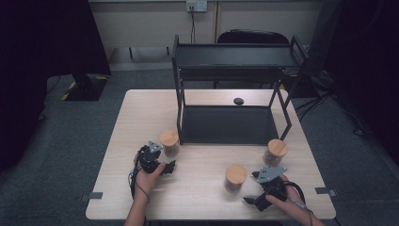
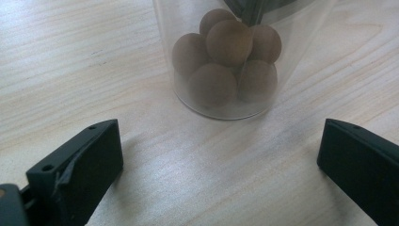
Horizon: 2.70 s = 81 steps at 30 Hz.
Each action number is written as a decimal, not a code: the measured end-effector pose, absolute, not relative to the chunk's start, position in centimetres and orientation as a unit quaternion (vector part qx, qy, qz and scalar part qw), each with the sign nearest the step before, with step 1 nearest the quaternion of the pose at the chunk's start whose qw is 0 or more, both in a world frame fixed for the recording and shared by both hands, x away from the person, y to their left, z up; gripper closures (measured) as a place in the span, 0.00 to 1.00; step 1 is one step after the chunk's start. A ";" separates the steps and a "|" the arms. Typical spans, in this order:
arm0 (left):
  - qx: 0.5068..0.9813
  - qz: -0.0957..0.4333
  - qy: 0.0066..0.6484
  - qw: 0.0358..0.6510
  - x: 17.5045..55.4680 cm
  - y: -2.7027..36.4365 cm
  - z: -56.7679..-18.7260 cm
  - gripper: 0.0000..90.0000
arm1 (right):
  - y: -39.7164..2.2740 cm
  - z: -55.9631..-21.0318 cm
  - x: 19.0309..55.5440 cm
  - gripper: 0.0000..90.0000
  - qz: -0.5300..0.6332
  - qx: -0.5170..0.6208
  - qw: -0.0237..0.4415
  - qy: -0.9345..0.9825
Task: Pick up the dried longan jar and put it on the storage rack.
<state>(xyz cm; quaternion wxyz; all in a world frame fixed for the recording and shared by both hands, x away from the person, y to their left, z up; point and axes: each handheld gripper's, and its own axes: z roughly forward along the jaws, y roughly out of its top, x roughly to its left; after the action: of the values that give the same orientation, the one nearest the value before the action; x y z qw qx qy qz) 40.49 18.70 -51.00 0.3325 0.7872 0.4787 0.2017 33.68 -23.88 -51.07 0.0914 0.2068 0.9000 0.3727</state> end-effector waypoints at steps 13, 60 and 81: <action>0.787 0.202 0.479 0.332 40.5 18.7 -51.0 0.00 | -23.9 -51.1 33.7 0.00 0.373 0.207 0.091 0.900; 0.763 0.185 0.483 0.388 42.1 18.4 -50.5 0.03 | -23.9 -51.1 33.7 0.00 0.373 0.207 0.092 0.900; 0.745 0.187 0.491 0.411 43.3 17.8 -50.6 0.07 | -23.9 -51.1 33.7 0.00 0.373 0.207 0.092 0.900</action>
<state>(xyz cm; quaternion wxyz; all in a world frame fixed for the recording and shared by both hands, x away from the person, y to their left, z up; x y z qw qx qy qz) 43.26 17.83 -50.58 0.4105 0.7452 0.4912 0.1867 33.66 -23.89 -51.08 0.0918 0.2074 0.8996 0.3731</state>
